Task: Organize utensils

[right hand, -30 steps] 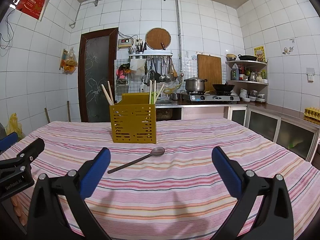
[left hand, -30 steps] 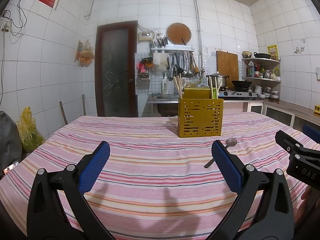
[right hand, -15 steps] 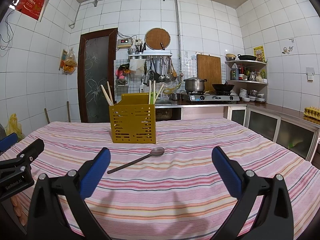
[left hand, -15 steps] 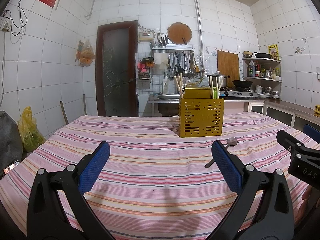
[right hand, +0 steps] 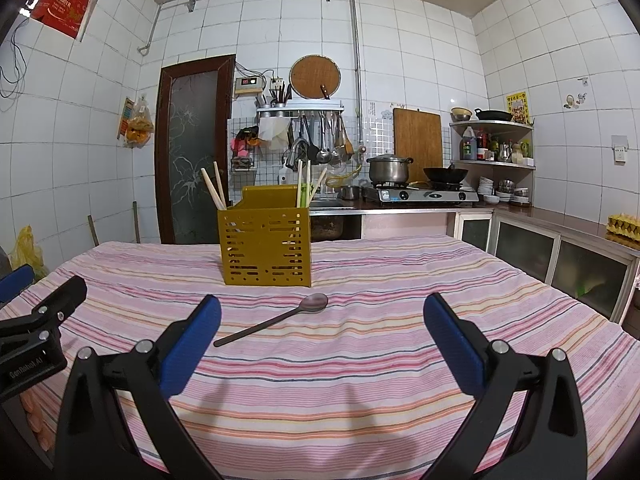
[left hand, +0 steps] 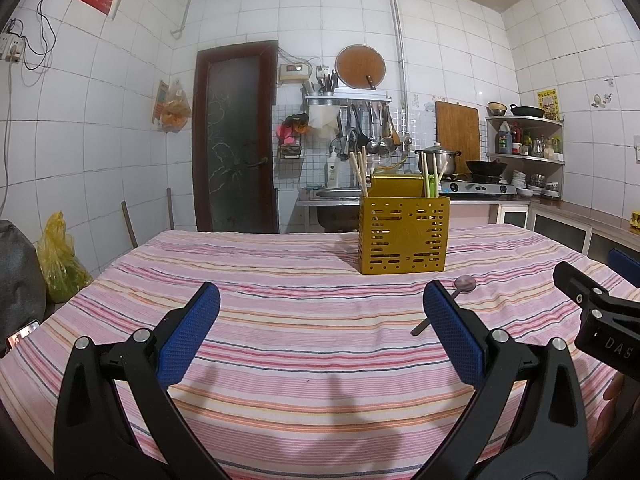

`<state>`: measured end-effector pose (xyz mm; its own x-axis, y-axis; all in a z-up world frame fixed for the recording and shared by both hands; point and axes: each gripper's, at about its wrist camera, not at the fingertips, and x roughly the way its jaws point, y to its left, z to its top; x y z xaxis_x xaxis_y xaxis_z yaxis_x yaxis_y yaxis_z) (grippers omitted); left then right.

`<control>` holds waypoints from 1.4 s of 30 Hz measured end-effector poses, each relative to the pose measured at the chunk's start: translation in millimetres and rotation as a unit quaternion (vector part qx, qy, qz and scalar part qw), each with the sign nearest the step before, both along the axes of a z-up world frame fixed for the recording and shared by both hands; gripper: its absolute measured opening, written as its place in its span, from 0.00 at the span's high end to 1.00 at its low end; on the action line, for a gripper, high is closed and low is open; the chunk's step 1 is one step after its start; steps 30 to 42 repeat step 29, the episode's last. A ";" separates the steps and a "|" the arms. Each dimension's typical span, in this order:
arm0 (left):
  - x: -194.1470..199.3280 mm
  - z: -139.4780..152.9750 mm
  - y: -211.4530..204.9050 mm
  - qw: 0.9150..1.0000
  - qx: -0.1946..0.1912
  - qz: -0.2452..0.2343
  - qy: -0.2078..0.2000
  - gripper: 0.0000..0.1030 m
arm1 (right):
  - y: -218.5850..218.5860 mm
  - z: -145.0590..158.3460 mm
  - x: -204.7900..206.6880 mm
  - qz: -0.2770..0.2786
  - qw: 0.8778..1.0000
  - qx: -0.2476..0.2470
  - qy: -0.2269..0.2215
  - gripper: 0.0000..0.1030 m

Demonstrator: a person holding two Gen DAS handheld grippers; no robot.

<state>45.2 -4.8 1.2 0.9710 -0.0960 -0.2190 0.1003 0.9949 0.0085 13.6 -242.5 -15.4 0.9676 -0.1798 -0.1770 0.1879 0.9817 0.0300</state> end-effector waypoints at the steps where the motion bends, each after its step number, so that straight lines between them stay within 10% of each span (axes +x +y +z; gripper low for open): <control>1: -0.2 0.3 0.0 1.000 0.000 0.001 0.000 0.05 | 0.0 0.0 0.0 0.000 1.000 0.000 0.000 0.04; 42: 2.0 1.3 1.7 1.000 0.003 0.005 0.004 0.05 | -0.8 -0.4 -0.3 0.001 1.000 0.000 0.000 0.04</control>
